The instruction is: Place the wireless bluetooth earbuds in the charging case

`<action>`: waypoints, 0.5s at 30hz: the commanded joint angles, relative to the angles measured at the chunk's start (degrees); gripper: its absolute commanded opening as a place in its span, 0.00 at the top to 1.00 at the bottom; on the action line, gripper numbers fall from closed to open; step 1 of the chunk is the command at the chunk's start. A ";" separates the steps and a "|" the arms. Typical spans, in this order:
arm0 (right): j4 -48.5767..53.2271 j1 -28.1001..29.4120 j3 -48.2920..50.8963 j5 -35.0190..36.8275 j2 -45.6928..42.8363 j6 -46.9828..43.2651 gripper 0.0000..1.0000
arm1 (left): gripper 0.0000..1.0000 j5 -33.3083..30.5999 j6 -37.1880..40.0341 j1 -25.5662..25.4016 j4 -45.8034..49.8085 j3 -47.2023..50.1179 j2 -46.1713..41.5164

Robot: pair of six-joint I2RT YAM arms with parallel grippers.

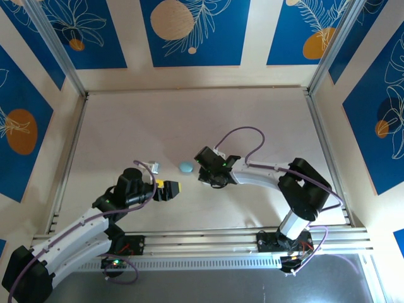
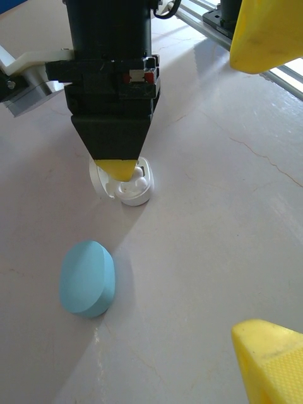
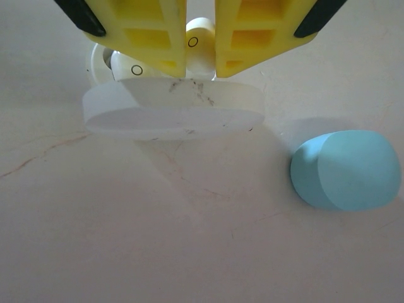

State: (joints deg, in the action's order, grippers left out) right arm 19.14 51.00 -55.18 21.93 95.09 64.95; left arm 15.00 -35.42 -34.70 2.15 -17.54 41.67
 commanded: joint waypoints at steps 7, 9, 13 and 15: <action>1.51 0.00 -1.78 1.44 1.68 -0.35 0.86 | 0.00 1.61 0.97 1.04 -0.09 -0.04 -0.98; 1.52 0.08 -1.78 1.49 1.75 -0.27 0.86 | 0.00 1.61 0.95 1.12 0.02 -0.04 -1.06; 1.83 0.01 -1.61 1.99 1.46 -0.08 0.86 | 0.00 1.68 0.93 1.29 -0.08 -0.03 -1.07; 1.88 0.06 -1.51 2.08 1.35 0.00 0.86 | 0.00 1.78 0.92 1.30 -0.12 -0.04 -1.06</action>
State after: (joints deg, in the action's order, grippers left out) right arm 19.18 51.00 -55.83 22.31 95.85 64.97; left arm 15.44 -35.44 -34.24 2.15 -17.54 41.25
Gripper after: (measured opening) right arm 0.143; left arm 0.996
